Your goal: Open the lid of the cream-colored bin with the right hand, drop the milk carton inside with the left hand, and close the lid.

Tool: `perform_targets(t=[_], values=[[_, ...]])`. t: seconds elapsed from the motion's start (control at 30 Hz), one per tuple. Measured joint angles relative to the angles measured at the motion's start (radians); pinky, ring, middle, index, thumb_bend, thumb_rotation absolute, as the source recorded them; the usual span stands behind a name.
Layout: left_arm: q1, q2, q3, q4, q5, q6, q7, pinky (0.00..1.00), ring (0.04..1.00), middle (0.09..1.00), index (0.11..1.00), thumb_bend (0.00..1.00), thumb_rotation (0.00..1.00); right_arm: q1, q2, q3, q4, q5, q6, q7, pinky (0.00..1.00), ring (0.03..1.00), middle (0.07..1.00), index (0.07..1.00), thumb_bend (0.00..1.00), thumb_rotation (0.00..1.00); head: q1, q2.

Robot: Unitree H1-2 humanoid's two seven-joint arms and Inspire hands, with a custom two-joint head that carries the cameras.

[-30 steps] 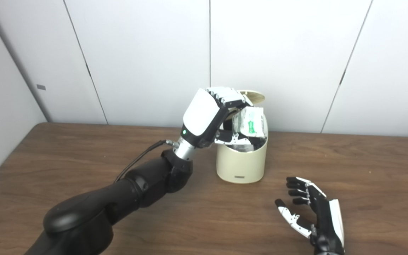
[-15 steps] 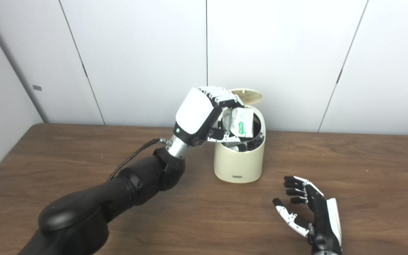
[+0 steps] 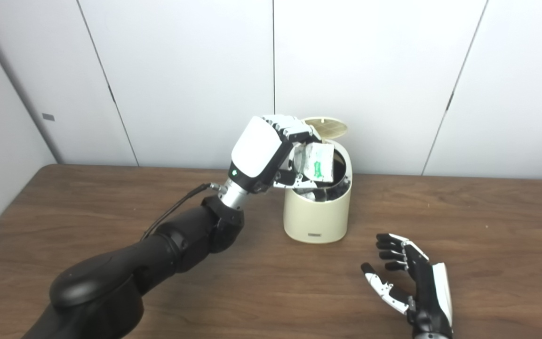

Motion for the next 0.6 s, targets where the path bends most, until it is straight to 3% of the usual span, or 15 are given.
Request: perform_targets(t=[0.27, 0.6], values=[[0.007, 0.005, 0.008, -0.026, -0.037, 0.0, -0.072, 0.39, 0.447, 0.479, 0.493, 0.52, 0.0, -0.004, 0.002, 0.002, 0.005, 0.0, -0.001, -0.002, 0.55, 0.638, 0.666, 0.667, 0.29, 0.09, -0.011, 0.005], [0.014, 0.006, 0.013, -0.051, -0.061, 0.001, -0.104, 0.38, 0.446, 0.485, 0.487, 0.52, 0.0, -0.014, 0.003, 0.028, 0.017, -0.008, -0.012, -0.013, 0.53, 0.626, 0.659, 0.659, 0.29, 0.07, -0.023, 0.011]])
